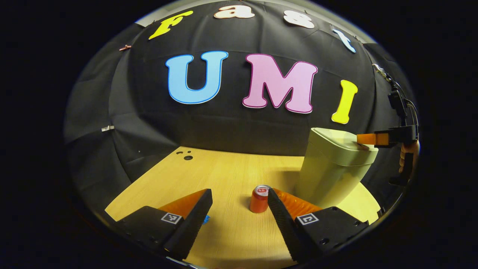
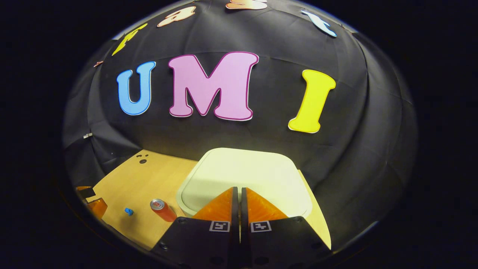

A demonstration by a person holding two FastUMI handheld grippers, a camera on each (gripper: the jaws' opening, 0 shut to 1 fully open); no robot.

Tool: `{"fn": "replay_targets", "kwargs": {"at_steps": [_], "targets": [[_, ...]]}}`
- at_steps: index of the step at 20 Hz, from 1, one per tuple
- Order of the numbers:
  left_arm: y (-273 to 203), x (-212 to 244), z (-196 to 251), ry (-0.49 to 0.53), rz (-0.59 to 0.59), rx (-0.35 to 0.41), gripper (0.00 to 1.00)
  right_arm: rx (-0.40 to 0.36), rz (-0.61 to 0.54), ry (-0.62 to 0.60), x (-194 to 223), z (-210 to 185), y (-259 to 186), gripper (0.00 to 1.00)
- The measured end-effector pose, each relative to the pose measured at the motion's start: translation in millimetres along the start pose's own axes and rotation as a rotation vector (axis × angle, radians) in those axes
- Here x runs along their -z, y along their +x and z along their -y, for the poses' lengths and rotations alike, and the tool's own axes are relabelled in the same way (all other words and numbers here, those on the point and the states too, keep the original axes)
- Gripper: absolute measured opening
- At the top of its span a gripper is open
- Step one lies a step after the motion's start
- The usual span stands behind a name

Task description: Press the lid of the desktop garbage bin to open it, pick up the crumpled paper on the desktop and throw it into the bin, then pick up the pop can on the desktop and drop it into the bin, and finally close the garbage bin lid.

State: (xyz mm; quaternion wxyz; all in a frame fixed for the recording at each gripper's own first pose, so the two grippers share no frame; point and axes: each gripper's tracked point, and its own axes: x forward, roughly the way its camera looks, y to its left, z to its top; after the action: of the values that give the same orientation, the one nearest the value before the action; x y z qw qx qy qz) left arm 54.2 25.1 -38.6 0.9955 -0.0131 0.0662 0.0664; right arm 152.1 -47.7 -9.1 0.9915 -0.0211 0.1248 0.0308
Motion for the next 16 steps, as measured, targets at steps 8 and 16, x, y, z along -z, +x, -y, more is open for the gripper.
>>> {"fn": "replay_targets", "kwargs": {"at_steps": [8,16], "targets": [[-0.4,6.7,-0.8,0.011,-0.023,-0.007,0.96,-0.009,-0.007,0.064,4.5,-0.4,0.8,0.05],[-7.2,3.8,-0.6,0.026,-0.007,-0.012,0.96,0.004,0.038,0.031,-1.9,0.4,-1.7,0.05]]}}
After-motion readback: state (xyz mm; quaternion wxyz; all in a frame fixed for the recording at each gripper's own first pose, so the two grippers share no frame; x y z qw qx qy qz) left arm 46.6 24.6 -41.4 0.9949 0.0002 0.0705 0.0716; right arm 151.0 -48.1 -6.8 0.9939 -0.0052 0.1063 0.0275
